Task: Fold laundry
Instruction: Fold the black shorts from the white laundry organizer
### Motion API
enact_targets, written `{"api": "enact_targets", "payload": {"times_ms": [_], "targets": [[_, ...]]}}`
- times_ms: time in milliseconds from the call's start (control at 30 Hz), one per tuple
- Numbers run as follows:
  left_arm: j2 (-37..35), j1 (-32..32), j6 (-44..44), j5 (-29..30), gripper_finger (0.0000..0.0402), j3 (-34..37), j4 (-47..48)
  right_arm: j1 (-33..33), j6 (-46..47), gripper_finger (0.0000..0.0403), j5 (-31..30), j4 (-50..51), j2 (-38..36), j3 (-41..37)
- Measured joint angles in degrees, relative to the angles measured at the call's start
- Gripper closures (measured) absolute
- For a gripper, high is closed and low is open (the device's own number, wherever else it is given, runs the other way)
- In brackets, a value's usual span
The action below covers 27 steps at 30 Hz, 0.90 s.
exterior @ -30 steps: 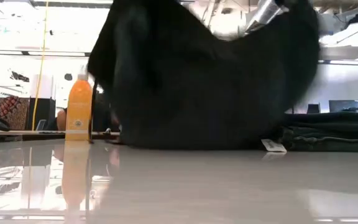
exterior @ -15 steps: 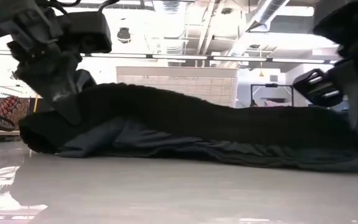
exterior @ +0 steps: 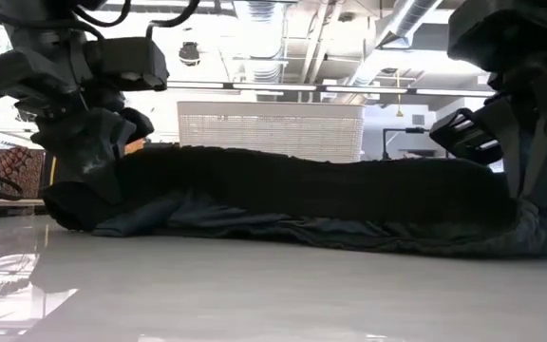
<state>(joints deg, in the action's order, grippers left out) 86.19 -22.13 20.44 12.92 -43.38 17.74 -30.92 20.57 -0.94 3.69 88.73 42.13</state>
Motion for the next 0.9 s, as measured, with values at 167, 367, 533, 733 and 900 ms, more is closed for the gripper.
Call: {"api": "enact_targets", "payload": {"times_ms": [167,367,533,733,900], "targets": [[0.00,0.00,-1.53,1.31,0.0401,-0.75,2.28,-0.20,1.91,0.0355,0.04,4.54,-2.19,0.02],[0.00,0.01,-2.71,2.09,0.0401,-1.60,3.05,-0.20,1.69,0.0355,-0.27,6.97,-4.66,0.02],[0.00,0.10,-2.41,2.13,0.0401,-1.60,3.19,-0.51,1.29,0.0350,-0.46,9.49,-6.51,0.02],[0.00,0.11,-1.83,2.37,0.0401,-1.60,3.19,-1.65,0.06,0.0295,-0.47,11.88,-7.06,0.02],[0.00,0.13,-2.32,2.43,0.0401,-1.60,2.13,-2.59,-1.64,0.0230,-0.35,12.56,-7.04,0.02]]}}
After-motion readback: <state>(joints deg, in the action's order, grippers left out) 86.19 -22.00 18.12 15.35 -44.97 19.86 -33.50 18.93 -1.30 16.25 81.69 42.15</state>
